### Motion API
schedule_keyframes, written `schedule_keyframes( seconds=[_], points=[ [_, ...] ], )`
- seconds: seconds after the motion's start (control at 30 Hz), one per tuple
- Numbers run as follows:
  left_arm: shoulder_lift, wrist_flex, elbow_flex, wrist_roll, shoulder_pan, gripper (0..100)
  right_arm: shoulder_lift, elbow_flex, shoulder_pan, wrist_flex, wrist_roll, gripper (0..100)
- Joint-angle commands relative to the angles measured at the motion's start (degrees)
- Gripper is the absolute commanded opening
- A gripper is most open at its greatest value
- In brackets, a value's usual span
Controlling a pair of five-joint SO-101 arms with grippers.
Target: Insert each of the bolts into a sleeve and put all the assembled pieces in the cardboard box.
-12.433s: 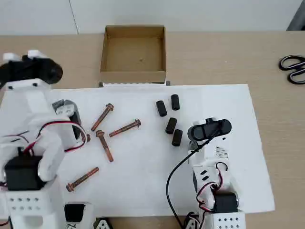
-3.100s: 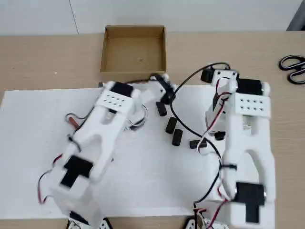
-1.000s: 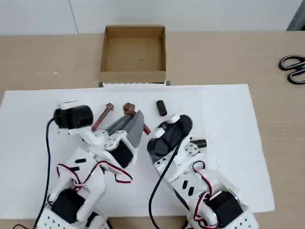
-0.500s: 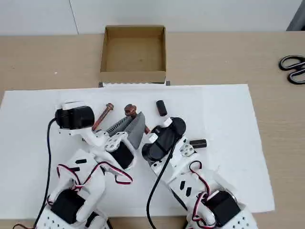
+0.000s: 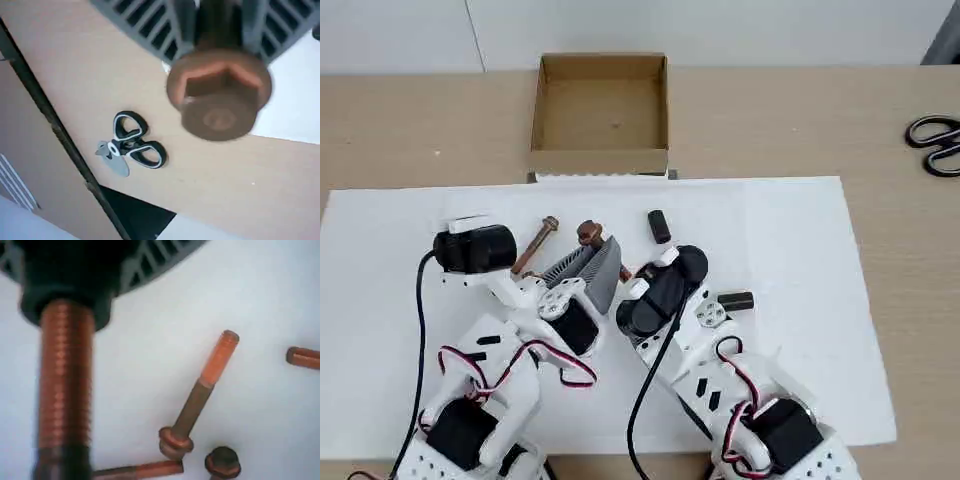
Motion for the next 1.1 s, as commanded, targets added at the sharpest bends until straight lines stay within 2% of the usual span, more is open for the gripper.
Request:
schedule_keyframes(
  seconds=[0.0, 0.33, 0.5, 0.77, 0.93, 1.0, 1.07],
  points=[
    [-0.2, 0.1, 0.2, 0.1, 0.3, 1, -0.9, -1.1, -0.5, -2.2, 0.6, 0.3],
    [0.1, 0.4, 0.4, 0.1, 0.8, 1, -0.9, -1.1, -0.5, -4.8, 1.0, 0.3],
    [-0.2, 3.3, 0.0, 0.1, 5.9, 1, -0.9, -1.1, -0.5, -7.4, 5.9, 0.3],
    [-0.2, 8.5, 0.0, -7.1, 11.8, 1, -0.9, -1.1, -0.5, -9.1, 7.9, 0.3],
    [-0.2, 10.5, 0.2, -8.2, 12.9, 1, -0.9, -1.1, -0.5, -9.1, 7.9, 0.3],
    [-0.2, 10.5, 0.2, -8.2, 12.6, 3, -0.9, -1.1, -0.5, -9.1, 7.9, 0.3],
    [-0.1, 10.5, 0.2, -8.2, 12.6, 9, -0.9, -1.1, -0.5, -9.1, 7.9, 0.3]
  ],
)
